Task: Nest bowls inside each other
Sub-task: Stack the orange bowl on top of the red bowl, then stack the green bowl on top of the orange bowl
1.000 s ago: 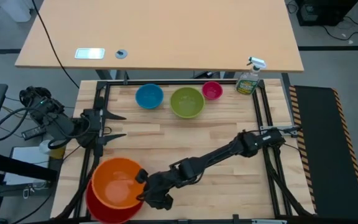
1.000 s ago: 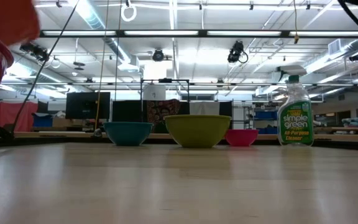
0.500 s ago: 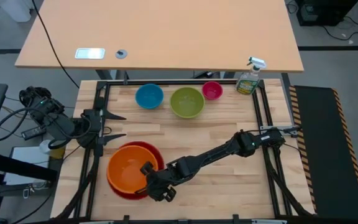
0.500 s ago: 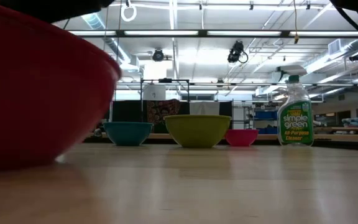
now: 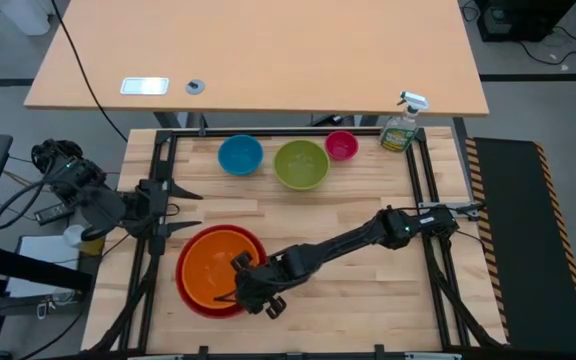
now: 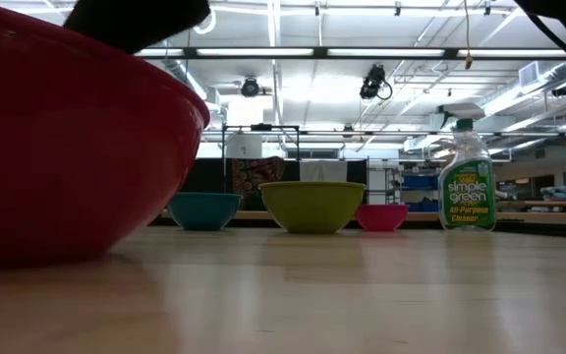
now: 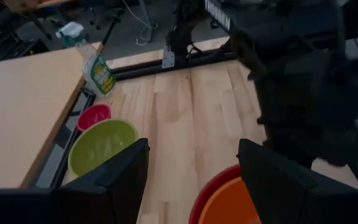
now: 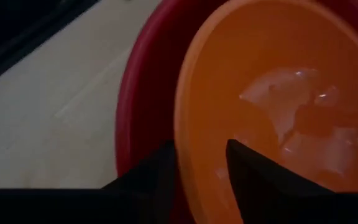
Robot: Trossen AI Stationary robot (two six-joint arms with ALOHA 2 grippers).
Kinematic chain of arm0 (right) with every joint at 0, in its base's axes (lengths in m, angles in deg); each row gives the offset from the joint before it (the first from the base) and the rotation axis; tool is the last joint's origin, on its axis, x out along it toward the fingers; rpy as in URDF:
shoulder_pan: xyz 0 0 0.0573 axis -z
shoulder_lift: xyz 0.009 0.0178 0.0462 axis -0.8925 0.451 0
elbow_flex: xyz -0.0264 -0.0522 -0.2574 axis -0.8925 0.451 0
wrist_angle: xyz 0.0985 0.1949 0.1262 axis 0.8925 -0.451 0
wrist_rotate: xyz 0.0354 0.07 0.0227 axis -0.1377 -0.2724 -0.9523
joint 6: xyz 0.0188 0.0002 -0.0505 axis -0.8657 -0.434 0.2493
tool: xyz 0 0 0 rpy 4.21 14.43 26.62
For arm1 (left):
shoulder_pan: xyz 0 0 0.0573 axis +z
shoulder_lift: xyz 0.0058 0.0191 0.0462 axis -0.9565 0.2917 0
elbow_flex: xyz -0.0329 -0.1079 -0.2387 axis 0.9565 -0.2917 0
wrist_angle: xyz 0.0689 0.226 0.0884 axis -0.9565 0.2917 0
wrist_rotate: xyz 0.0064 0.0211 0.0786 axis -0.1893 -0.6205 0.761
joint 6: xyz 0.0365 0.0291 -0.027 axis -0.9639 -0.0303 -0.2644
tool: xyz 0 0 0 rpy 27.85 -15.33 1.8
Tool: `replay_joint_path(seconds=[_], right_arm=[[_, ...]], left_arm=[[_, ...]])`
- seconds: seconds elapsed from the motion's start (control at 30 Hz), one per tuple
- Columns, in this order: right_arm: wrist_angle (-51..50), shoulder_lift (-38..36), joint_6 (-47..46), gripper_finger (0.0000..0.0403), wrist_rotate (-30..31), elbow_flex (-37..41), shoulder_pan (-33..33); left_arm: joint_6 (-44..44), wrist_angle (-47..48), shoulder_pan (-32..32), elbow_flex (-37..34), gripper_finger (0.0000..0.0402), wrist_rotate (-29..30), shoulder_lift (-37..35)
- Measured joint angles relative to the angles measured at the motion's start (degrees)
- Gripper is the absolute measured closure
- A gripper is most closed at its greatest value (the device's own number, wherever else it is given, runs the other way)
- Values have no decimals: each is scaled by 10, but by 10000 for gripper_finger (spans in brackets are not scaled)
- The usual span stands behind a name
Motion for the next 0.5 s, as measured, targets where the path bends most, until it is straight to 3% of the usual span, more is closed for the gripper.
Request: replay_joint_path(seconds=[0.2, 0.37, 0.5], right_arm=[[-48, -60, -32, 232, 45, 0, -7], [-201, -87, -97, 234, 98, 1, 5], [-288, -95, -155, 237, 124, 1, 47]], left_arm=[[43, 33, 0, 0, 150, -1, 0], [115, 98, 2, -8, 150, 1, 4], [148, 108, 12, -56, 150, 8, 8]])
